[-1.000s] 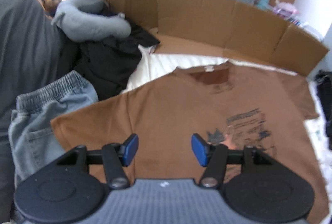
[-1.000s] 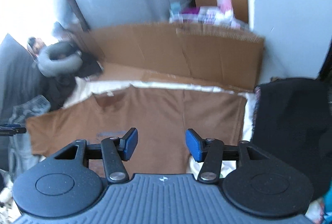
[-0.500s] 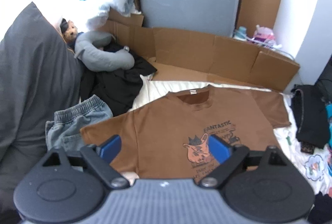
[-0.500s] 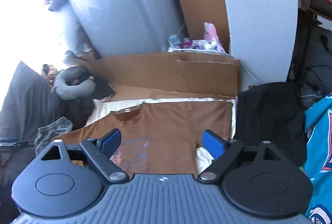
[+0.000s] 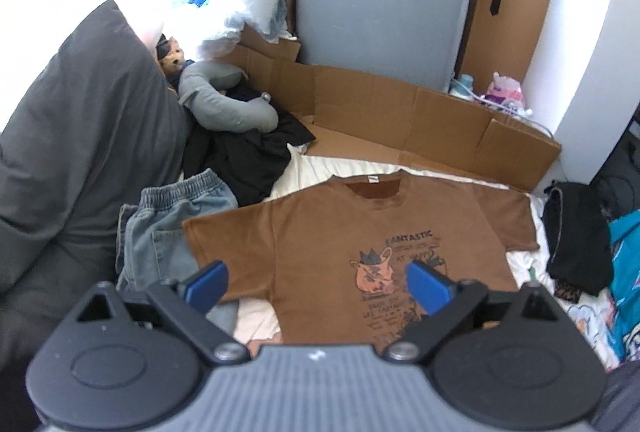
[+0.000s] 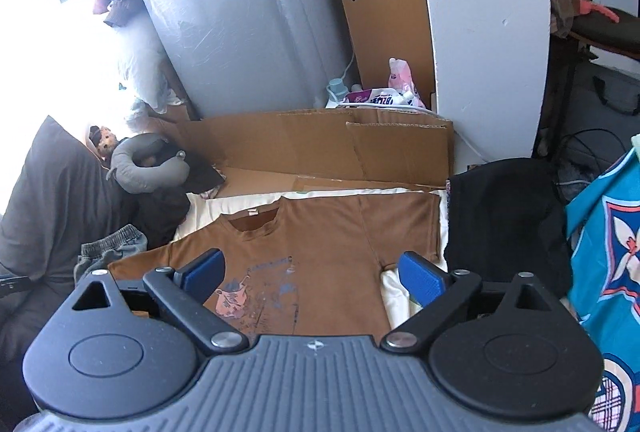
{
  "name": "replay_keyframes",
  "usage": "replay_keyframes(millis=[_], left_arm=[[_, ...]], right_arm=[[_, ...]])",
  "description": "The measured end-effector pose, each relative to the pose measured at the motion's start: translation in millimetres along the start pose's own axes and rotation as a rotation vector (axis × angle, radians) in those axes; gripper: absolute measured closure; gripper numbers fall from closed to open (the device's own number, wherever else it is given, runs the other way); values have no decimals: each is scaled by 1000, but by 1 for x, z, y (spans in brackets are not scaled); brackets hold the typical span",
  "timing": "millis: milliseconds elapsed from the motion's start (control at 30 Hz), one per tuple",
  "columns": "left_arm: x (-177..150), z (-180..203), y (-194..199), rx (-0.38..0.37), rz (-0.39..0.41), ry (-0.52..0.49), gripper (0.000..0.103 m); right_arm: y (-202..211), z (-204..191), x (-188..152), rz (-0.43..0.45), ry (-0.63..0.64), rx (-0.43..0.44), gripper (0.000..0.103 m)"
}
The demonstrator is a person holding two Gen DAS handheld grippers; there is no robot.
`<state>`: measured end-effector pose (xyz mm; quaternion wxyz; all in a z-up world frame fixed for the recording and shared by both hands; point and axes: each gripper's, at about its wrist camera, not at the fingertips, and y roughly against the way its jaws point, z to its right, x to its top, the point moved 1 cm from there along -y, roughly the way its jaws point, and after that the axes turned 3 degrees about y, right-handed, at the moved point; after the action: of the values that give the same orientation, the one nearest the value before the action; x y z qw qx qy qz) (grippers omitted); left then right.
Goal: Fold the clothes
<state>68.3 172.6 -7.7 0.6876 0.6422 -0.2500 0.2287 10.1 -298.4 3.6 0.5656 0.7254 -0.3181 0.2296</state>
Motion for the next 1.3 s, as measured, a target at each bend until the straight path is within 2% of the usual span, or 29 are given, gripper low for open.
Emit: replay_keyframes(millis=[167, 500, 700, 967, 1167, 1300], left_arm=[[-14, 3, 13, -23, 23, 30, 5], [-36, -13, 11, 2, 5, 46, 4], [-45, -25, 8, 11, -10, 63, 4], [-65, -38, 0, 13, -73, 51, 4], [-88, -48, -26, 26, -113, 62, 5], [-112, -49, -52, 9, -166, 70, 7]], right_arm=[[0, -16, -10, -4, 8, 16, 6], [-15, -45, -28, -37, -3, 96, 6], [-24, -64, -35, -52, 38, 96, 6], [-34, -87, -46, -132, 104, 74, 6], [-53, -75, -60, -163, 99, 40, 7], [-70, -56, -74, -219, 119, 2, 14]])
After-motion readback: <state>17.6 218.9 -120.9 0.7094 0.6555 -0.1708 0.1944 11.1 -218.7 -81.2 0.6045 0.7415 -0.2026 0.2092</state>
